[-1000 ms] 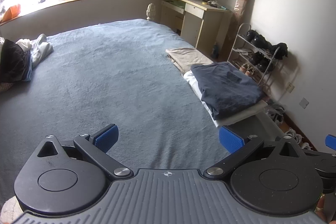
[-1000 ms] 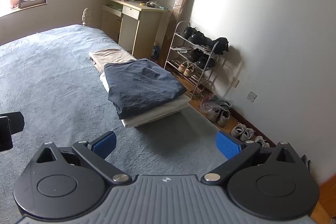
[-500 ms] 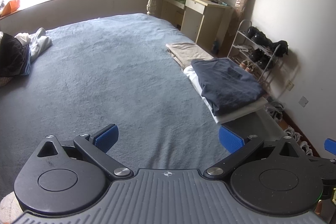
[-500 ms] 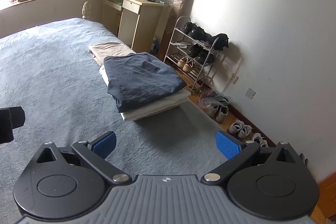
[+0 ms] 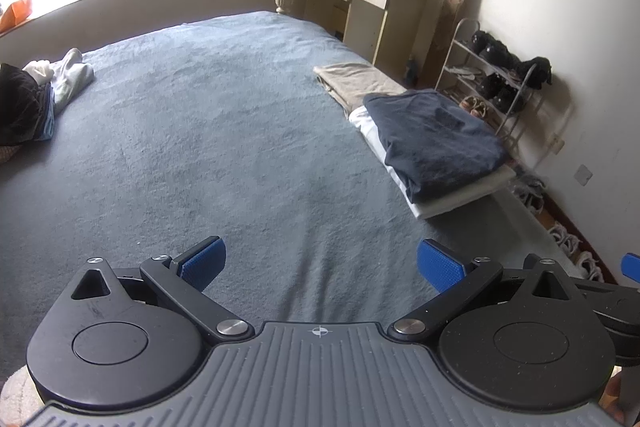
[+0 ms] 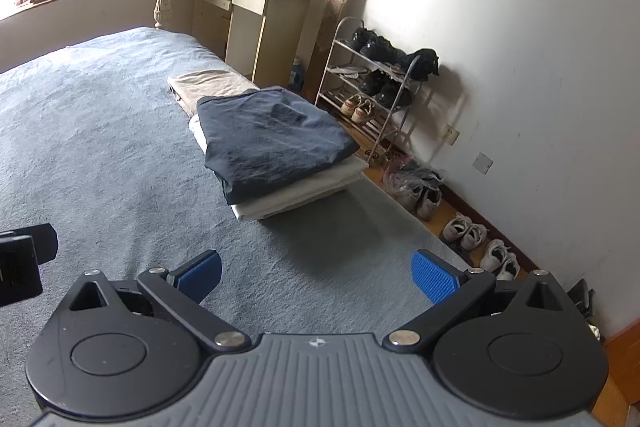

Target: Fold clothes

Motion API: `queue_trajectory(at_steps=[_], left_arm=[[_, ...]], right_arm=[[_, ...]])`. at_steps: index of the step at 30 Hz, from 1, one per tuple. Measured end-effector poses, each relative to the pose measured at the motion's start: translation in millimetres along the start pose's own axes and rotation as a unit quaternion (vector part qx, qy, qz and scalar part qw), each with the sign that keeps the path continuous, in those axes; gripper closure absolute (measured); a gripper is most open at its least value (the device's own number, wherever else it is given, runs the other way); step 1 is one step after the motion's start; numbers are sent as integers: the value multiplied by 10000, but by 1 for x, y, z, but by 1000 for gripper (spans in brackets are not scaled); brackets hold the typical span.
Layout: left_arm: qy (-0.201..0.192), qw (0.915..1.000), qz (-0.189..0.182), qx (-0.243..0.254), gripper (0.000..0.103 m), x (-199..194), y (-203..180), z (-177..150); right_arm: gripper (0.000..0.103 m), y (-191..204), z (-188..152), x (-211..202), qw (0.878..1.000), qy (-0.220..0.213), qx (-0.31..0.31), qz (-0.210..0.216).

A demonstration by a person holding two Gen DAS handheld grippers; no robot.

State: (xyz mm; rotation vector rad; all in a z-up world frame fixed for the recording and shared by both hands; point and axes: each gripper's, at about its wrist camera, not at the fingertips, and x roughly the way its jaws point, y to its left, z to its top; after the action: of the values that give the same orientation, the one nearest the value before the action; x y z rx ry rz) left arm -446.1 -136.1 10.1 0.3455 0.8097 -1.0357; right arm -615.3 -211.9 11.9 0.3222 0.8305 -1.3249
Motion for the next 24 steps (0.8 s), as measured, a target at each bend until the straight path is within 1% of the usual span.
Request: queue_trajectory(at_steps=[14, 24], left_arm=[[40, 9999, 22, 129, 0, 1, -10, -3], [9, 9999, 29, 157, 0, -1, -15, -4]], right_arm=[[0, -8, -3, 0, 10000, 26, 75, 8], [0, -15, -3, -5, 10000, -36, 83, -2]])
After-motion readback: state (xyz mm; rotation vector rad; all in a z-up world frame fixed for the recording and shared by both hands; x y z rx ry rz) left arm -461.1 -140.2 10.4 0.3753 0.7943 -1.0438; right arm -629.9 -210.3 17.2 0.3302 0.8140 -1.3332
